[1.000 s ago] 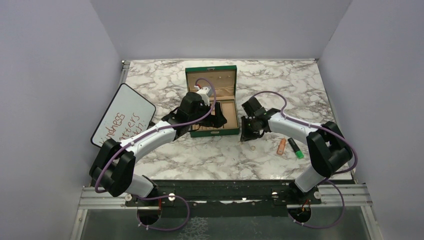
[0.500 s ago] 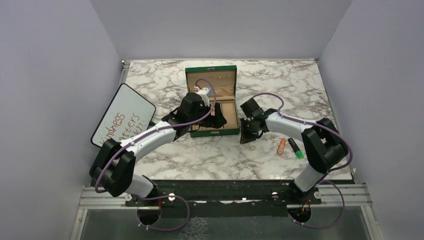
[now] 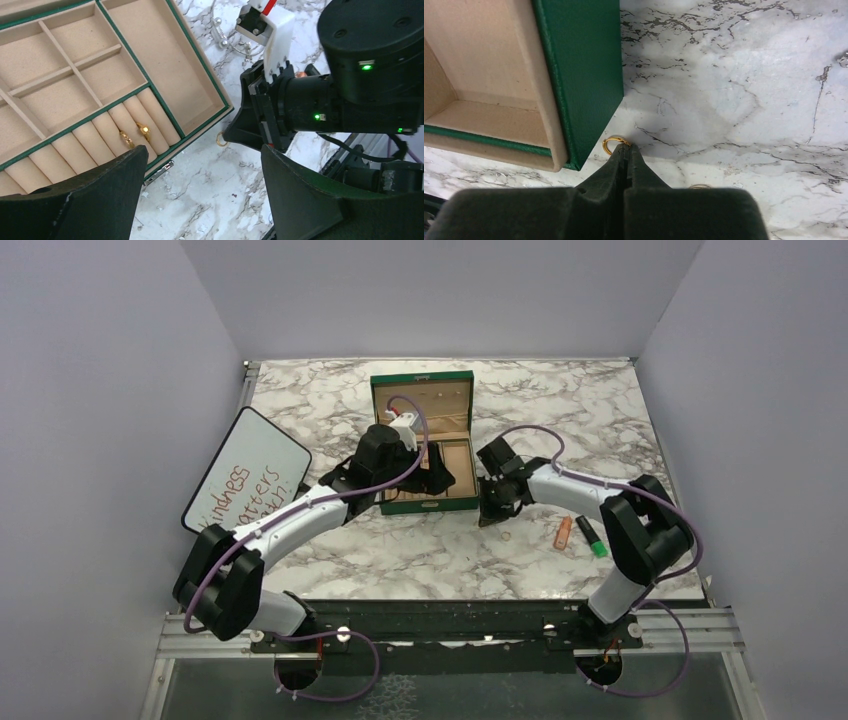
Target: Organize the mixed jewelry
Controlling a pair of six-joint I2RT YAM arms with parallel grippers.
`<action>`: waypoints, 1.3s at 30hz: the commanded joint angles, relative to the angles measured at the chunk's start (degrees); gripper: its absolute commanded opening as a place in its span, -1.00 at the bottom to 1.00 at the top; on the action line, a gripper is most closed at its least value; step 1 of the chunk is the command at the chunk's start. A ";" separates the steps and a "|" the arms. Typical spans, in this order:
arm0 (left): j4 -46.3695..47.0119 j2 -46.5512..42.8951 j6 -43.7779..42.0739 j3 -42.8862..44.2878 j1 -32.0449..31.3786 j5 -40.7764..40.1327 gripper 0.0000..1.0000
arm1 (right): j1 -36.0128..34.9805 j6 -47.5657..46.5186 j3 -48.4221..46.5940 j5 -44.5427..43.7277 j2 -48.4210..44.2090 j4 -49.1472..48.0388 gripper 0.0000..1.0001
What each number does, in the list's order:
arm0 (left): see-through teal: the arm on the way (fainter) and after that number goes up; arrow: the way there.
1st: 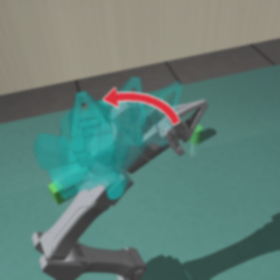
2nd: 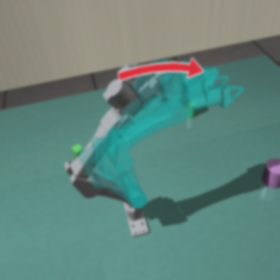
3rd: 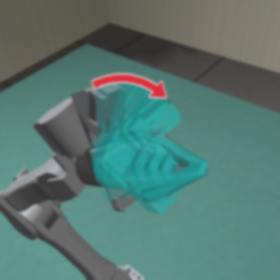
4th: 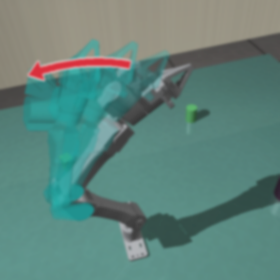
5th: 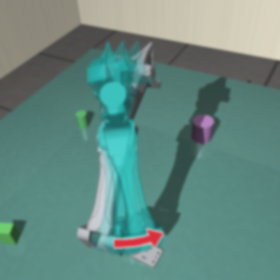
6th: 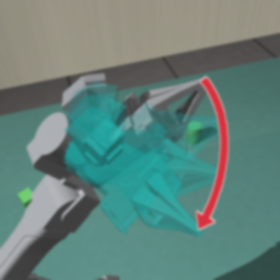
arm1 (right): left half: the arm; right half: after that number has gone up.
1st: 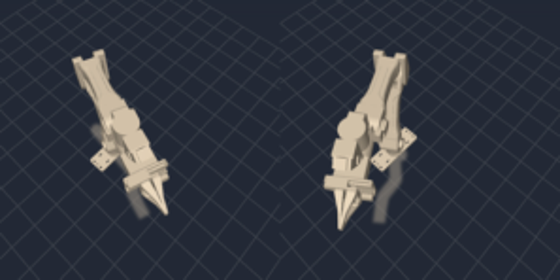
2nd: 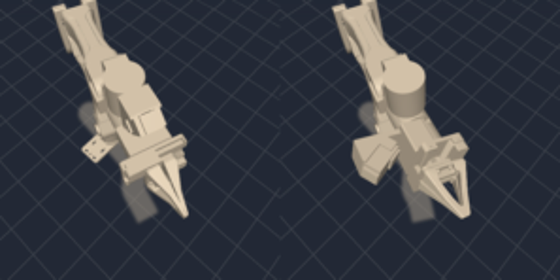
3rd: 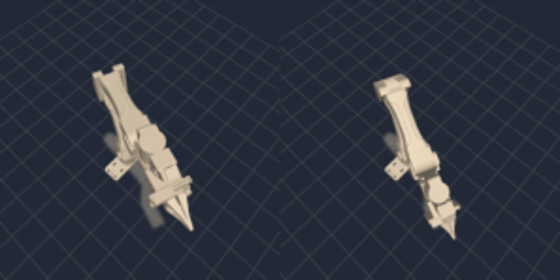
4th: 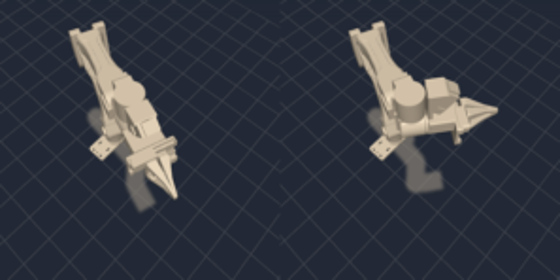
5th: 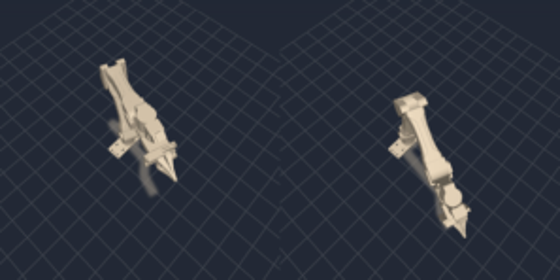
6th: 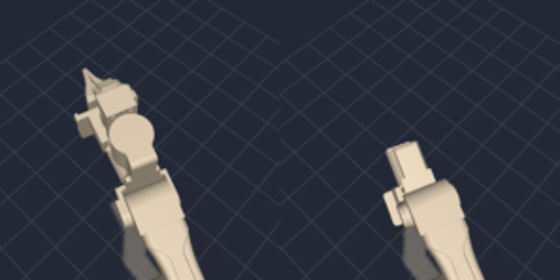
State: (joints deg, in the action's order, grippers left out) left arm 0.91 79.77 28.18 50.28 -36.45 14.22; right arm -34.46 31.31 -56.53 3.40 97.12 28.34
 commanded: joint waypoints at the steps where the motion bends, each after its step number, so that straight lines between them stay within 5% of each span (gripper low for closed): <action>1: 4.89 -3.27 3.46 -2.29 0.00 2.93 0.72 | -0.40 2.01 4.00 -2.66 -5.11 -2.93 -0.98; 8: 10.98 -3.21 13.38 -7.29 -0.05 5.11 0.91 | -0.35 5.36 10.33 -1.78 -13.30 -8.95 -0.98; 17: 20.36 -0.69 23.35 -12.30 -0.07 11.82 0.90 | -0.35 7.72 17.70 2.99 -23.05 -18.92 -0.98; 21: 23.09 0.66 25.57 -13.04 -0.47 12.96 0.76 | -0.35 8.34 18.68 3.99 -25.55 -20.19 -0.98; 29: 28.98 4.07 25.94 -13.82 -2.72 13.73 0.10 | -0.35 8.83 18.95 9.61 -29.98 -23.27 -0.98; 39: 31.84 7.23 26.93 -12.31 -2.87 13.07 -0.13 | -0.39 8.42 16.27 9.74 -30.67 -21.97 -0.98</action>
State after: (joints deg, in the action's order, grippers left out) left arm 28.77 86.11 54.37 37.01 -39.11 26.48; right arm -34.52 39.64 -38.22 11.70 66.48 6.94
